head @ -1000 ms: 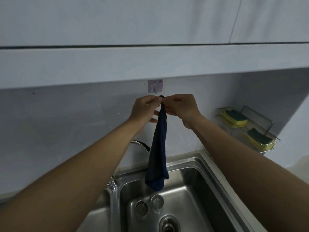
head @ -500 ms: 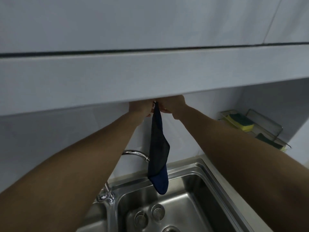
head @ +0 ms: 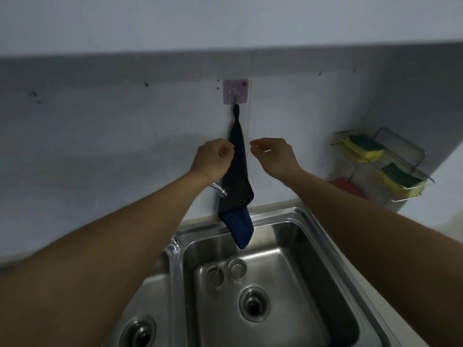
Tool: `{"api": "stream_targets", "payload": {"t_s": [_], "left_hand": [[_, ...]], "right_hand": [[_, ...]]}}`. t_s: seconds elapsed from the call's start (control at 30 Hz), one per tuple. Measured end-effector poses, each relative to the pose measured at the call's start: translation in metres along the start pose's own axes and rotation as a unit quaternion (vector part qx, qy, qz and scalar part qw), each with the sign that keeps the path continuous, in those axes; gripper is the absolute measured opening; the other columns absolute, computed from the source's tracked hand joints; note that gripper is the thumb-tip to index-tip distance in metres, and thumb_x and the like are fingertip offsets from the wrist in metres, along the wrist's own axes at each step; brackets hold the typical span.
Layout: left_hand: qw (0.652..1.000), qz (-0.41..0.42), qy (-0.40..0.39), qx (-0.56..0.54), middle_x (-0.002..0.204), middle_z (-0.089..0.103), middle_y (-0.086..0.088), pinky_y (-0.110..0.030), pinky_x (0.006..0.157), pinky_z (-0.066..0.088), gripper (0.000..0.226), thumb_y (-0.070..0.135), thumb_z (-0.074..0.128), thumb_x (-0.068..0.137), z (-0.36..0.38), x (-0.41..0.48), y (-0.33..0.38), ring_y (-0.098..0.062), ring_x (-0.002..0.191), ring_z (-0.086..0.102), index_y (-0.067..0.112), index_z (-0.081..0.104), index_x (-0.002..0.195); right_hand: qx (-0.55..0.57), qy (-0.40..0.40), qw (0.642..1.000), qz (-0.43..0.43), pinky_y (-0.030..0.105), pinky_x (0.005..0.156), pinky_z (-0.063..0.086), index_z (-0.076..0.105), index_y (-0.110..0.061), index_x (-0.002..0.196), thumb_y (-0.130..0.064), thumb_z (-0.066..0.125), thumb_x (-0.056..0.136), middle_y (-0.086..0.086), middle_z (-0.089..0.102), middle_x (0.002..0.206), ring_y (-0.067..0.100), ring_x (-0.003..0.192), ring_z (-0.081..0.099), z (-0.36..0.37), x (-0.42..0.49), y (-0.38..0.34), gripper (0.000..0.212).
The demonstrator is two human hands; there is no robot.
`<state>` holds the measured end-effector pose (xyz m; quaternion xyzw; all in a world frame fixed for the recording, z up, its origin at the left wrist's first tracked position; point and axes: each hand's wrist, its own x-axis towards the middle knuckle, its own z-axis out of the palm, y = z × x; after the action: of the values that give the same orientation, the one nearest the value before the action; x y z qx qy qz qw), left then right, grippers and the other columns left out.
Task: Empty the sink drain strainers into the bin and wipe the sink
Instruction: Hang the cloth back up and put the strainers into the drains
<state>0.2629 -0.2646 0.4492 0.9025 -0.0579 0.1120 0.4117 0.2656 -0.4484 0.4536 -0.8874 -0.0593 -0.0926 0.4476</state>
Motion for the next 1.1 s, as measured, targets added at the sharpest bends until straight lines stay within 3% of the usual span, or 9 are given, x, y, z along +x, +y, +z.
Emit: {"api": "stream_targets", "payload": {"t_s": [0.17, 0.37, 0.57, 0.67, 0.73, 0.77, 0.9, 1.0, 1.1], "left_hand": [[1.000, -0.010, -0.014, -0.025, 0.082, 0.065, 0.012, -0.024, 0.079, 0.052, 0.012, 0.018, 0.060, 0.095, 0.028, -0.074, -0.029, -0.005, 0.076, 0.061, 0.021, 0.071, 0.101], [0.996, -0.077, -0.033, 0.013, 0.079, 0.065, 0.010, -0.026, 0.075, 0.052, 0.012, 0.016, 0.061, 0.093, 0.066, -0.146, -0.079, -0.008, 0.072, 0.062, 0.020, 0.071, 0.099], [0.974, -0.217, -0.069, 0.018, 0.095, 0.073, -0.006, -0.025, 0.085, 0.049, 0.015, 0.016, 0.063, 0.093, 0.111, -0.196, -0.145, -0.023, 0.092, 0.069, 0.011, 0.070, 0.105], [0.961, -0.254, -0.096, 0.050, 0.103, 0.073, -0.010, -0.023, 0.080, 0.042, 0.017, 0.021, 0.061, 0.094, 0.130, -0.206, -0.179, -0.028, 0.101, 0.067, 0.010, 0.069, 0.104], [0.952, -0.276, -0.110, 0.069, 0.111, 0.072, -0.015, -0.029, 0.087, 0.046, 0.022, 0.022, 0.060, 0.095, 0.141, -0.207, -0.201, -0.031, 0.108, 0.065, 0.008, 0.069, 0.109], [0.947, -0.285, -0.122, 0.083, 0.117, 0.070, -0.017, -0.032, 0.091, 0.047, 0.025, 0.019, 0.058, 0.096, 0.147, -0.207, -0.212, -0.033, 0.112, 0.064, 0.006, 0.068, 0.115], [0.928, -0.297, -0.187, 0.126, 0.133, 0.062, -0.020, -0.032, 0.100, 0.043, 0.037, 0.007, 0.052, 0.095, 0.175, -0.201, -0.255, -0.035, 0.126, 0.056, 0.004, 0.061, 0.130], [0.921, -0.309, -0.206, 0.116, 0.128, 0.065, -0.018, -0.032, 0.096, 0.047, 0.032, 0.004, 0.055, 0.091, 0.197, -0.193, -0.282, -0.033, 0.121, 0.060, 0.005, 0.065, 0.122], [0.922, -0.308, -0.207, 0.106, 0.131, 0.063, -0.015, -0.036, 0.105, 0.047, 0.038, -0.001, 0.055, 0.089, 0.214, -0.185, -0.302, -0.030, 0.126, 0.058, 0.006, 0.065, 0.125]], "right_hand": [[-0.039, -0.032, 0.998, 0.034, 0.002, 0.064, 0.036, 0.070, -0.021, 0.121, -0.032, 0.060, 0.096, -0.002, 0.073, 0.106, 0.005, 0.080, 0.060, 0.027, -0.064, 0.053, 0.029], [-0.031, -0.084, 0.991, 0.097, 0.022, 0.077, 0.044, 0.069, -0.018, 0.118, -0.031, 0.062, 0.095, -0.001, 0.073, 0.102, 0.013, 0.088, 0.066, 0.066, -0.128, 0.110, 0.028], [-0.013, -0.150, 0.975, 0.166, 0.007, 0.061, 0.035, 0.062, -0.034, 0.095, -0.037, 0.065, 0.090, -0.014, 0.067, 0.083, 0.005, 0.076, 0.061, 0.123, -0.178, 0.168, 0.006], [-0.008, -0.181, 0.969, 0.169, 0.009, 0.066, 0.040, 0.061, -0.042, 0.082, -0.036, 0.064, 0.090, -0.017, 0.067, 0.081, 0.008, 0.081, 0.065, 0.158, -0.193, 0.193, 0.010], [-0.012, -0.208, 0.962, 0.178, 0.021, 0.076, 0.049, 0.067, -0.036, 0.096, -0.040, 0.062, 0.092, -0.008, 0.071, 0.093, 0.014, 0.087, 0.067, 0.184, -0.200, 0.210, 0.007], [-0.015, -0.217, 0.958, 0.185, 0.024, 0.078, 0.050, 0.067, -0.032, 0.104, -0.042, 0.062, 0.092, -0.004, 0.071, 0.098, 0.017, 0.089, 0.067, 0.198, -0.202, 0.220, 0.017], [-0.004, -0.239, 0.949, 0.203, 0.011, 0.067, 0.040, 0.067, -0.030, 0.113, -0.041, 0.063, 0.093, -0.006, 0.068, 0.099, 0.011, 0.089, 0.063, 0.248, -0.208, 0.250, 0.023], [0.005, -0.275, 0.942, 0.194, 0.024, 0.085, 0.047, 0.066, -0.022, 0.119, -0.034, 0.063, 0.094, 0.002, 0.070, 0.115, 0.019, 0.107, 0.065, 0.280, -0.206, 0.264, 0.028], [-0.011, -0.300, 0.937, 0.179, 0.020, 0.087, 0.040, 0.065, -0.015, 0.126, -0.029, 0.057, 0.097, 0.008, 0.068, 0.123, 0.025, 0.115, 0.062, 0.306, -0.201, 0.274, 0.033]]}}
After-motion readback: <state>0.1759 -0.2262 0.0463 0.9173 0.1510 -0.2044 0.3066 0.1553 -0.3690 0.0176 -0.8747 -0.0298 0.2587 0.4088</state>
